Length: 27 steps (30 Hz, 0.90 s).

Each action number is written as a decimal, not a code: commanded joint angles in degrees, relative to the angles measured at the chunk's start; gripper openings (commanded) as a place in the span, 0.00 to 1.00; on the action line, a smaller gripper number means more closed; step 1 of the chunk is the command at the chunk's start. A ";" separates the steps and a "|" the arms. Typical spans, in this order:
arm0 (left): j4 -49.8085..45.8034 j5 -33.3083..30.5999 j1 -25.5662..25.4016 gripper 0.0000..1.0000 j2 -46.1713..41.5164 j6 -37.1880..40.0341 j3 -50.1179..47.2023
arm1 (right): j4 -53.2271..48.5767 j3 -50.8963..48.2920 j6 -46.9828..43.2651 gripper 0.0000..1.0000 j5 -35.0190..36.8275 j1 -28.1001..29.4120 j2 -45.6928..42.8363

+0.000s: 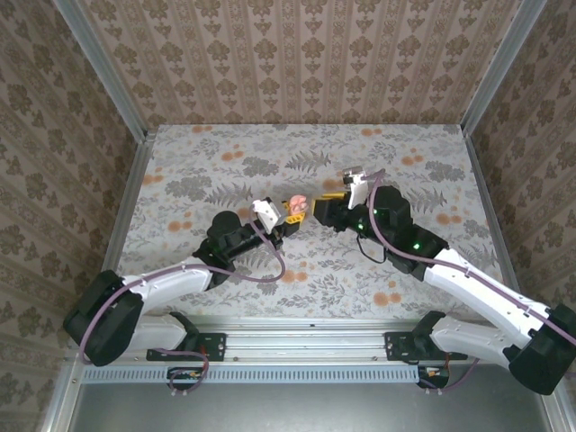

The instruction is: Insert the wireless bluetooth earbuds into the charging case

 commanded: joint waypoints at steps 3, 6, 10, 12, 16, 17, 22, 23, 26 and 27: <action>-0.42 1.01 -0.34 0.07 -2.33 -1.61 0.91 | -5.12 0.18 -6.10 0.41 -2.21 -0.23 -1.59; -0.85 1.20 -0.27 0.07 -2.93 -2.41 0.62 | -4.50 -0.79 -8.70 0.41 -2.54 -0.22 -2.69; -2.30 1.85 -0.09 0.06 -4.10 -2.83 0.50 | -4.02 -1.92 -12.98 0.41 -3.43 -0.22 -4.03; -3.02 1.99 0.07 0.07 -4.79 -2.99 0.14 | -4.87 -2.05 -14.67 0.41 -3.27 -0.21 -4.31; -3.22 1.82 0.89 0.07 -6.40 -3.17 -1.51 | -4.92 -2.59 -16.11 0.42 -3.29 -0.22 -4.51; -3.31 1.85 1.27 0.07 -6.81 -3.27 -2.02 | -4.47 -2.85 -16.58 0.42 -3.88 -0.22 -4.44; -5.72 3.70 3.35 0.07 -9.89 -4.48 -3.19 | -2.89 -3.59 -18.19 0.44 -5.63 -0.22 -4.22; -6.82 4.39 3.79 0.07 -10.48 -4.63 -3.16 | -2.51 -3.62 -18.64 0.45 -5.89 -0.22 -4.10; -9.75 6.25 5.03 0.07 -12.52 -4.58 -3.16 | -1.64 -3.61 -20.47 0.46 -7.34 -0.22 -3.42; -10.33 6.58 5.46 0.07 -13.07 -4.66 -3.31 | -1.46 -3.60 -20.97 0.47 -7.82 -0.22 -3.18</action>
